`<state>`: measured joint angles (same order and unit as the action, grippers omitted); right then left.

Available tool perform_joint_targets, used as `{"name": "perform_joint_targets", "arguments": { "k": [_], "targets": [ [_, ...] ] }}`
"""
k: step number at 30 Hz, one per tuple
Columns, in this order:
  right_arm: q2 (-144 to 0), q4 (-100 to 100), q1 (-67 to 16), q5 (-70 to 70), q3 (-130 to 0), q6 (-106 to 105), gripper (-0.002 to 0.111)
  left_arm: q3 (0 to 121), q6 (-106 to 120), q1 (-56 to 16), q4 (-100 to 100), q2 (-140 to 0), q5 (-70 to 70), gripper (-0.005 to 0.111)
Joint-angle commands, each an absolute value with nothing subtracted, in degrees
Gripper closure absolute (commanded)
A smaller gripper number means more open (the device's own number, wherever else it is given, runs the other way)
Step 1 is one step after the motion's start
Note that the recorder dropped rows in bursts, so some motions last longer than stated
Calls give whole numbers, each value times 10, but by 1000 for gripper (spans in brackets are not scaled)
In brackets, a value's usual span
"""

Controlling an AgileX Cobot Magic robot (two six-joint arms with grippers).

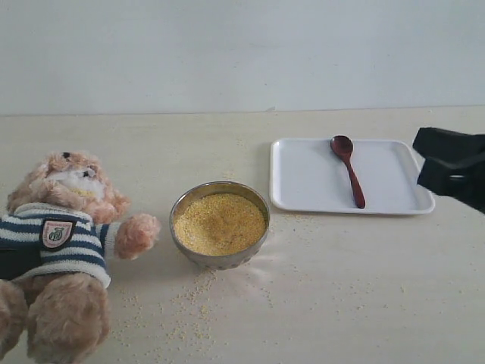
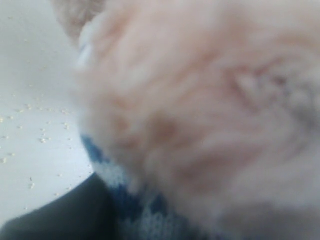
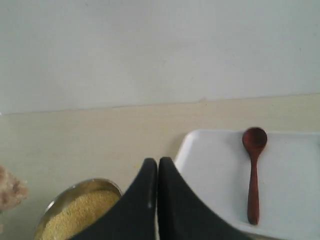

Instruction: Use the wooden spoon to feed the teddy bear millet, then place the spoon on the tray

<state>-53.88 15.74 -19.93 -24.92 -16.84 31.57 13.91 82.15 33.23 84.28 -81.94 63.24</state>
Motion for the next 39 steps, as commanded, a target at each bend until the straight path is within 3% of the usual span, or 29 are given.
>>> {"name": "perform_joint_targets", "arguments": {
  "k": [1,6,10,13,24,32,39],
  "targets": [
    [-436,155,-200,-250,-167,314,108,139,827,334,851,-820,649,102],
    [-298,162,-200,-178,-167,255,108,139,827,334,851,-820,649,102],
    [-177,179,-199,117,-167,220,108,139,827,334,851,-820,649,102],
    [-124,175,-199,202,-167,205,108,139,827,334,851,-820,649,102],
    [-95,133,-200,179,-160,204,108,139,827,334,851,-820,649,102],
    [-65,120,-199,43,-42,198,108,139,827,334,851,-820,649,102],
    [-25,-10,-199,15,0,-23,108,139,827,334,851,-820,649,102]
  ]
}}
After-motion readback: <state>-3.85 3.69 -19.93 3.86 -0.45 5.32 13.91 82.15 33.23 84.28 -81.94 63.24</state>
